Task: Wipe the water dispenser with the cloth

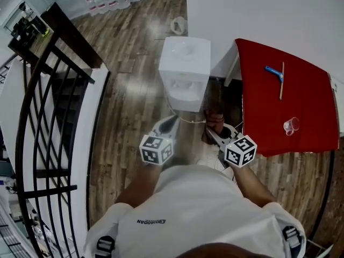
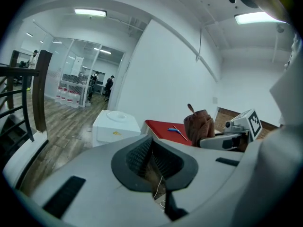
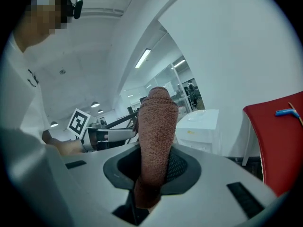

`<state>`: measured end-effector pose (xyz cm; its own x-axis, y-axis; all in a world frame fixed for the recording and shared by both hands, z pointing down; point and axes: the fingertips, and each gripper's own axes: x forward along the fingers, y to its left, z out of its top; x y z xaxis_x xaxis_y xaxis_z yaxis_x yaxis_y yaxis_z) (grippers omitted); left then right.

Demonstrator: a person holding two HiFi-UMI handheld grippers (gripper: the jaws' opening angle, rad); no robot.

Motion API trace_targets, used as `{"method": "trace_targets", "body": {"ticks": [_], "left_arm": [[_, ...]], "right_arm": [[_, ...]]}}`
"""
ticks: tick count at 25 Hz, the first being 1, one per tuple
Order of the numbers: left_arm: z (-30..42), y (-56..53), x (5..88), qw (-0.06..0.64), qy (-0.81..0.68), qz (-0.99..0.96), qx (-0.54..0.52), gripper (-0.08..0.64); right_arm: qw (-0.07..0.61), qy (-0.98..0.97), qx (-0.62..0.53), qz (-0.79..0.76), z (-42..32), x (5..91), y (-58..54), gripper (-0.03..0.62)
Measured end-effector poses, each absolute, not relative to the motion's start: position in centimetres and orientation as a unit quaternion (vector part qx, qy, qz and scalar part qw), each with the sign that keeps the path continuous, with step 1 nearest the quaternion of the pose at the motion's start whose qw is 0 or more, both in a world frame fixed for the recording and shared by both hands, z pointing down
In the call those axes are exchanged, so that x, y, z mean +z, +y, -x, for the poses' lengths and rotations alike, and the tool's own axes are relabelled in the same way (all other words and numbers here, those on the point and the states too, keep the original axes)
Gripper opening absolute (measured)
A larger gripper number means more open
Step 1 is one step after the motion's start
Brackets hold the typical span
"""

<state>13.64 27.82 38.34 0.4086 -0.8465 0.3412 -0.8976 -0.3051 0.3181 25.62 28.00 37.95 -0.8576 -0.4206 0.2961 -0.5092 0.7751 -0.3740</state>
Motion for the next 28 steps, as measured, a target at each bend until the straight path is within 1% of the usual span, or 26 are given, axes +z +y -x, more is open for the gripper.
{"method": "trace_targets", "body": {"ticks": [4, 7, 10, 16, 23, 28], "left_arm": [[-16.0, 29.9, 39.2, 0.245, -0.524, -0.812, 0.077, 0.000], [-17.1, 30.2, 38.8, 0.235, -0.506, -0.825, 0.093, 0.000], [-17.2, 29.5, 37.4, 0.222, -0.497, -0.834, 0.089, 0.000], [-13.9, 30.0, 35.0, 0.194, -0.498, -0.841, 0.087, 0.000], [-10.3, 31.5, 36.6, 0.208, -0.499, -0.836, 0.093, -0.001], [-9.2, 31.8, 36.6, 0.207, -0.496, -0.839, 0.086, 0.000]], "right_arm": [[0.083, -0.928, 0.255, -0.258, -27.4, 38.4, 29.1, 0.084], [0.070, -0.929, 0.254, -0.260, -27.9, 37.6, 30.2, 0.084], [0.072, -0.927, 0.245, -0.275, -27.8, 37.9, 30.8, 0.084], [0.077, -0.920, 0.235, -0.304, -25.4, 37.7, 31.6, 0.084], [0.094, -0.918, 0.214, -0.321, -22.7, 37.9, 32.5, 0.084], [0.108, -0.913, 0.214, -0.330, -21.8, 38.4, 33.0, 0.084]]}}
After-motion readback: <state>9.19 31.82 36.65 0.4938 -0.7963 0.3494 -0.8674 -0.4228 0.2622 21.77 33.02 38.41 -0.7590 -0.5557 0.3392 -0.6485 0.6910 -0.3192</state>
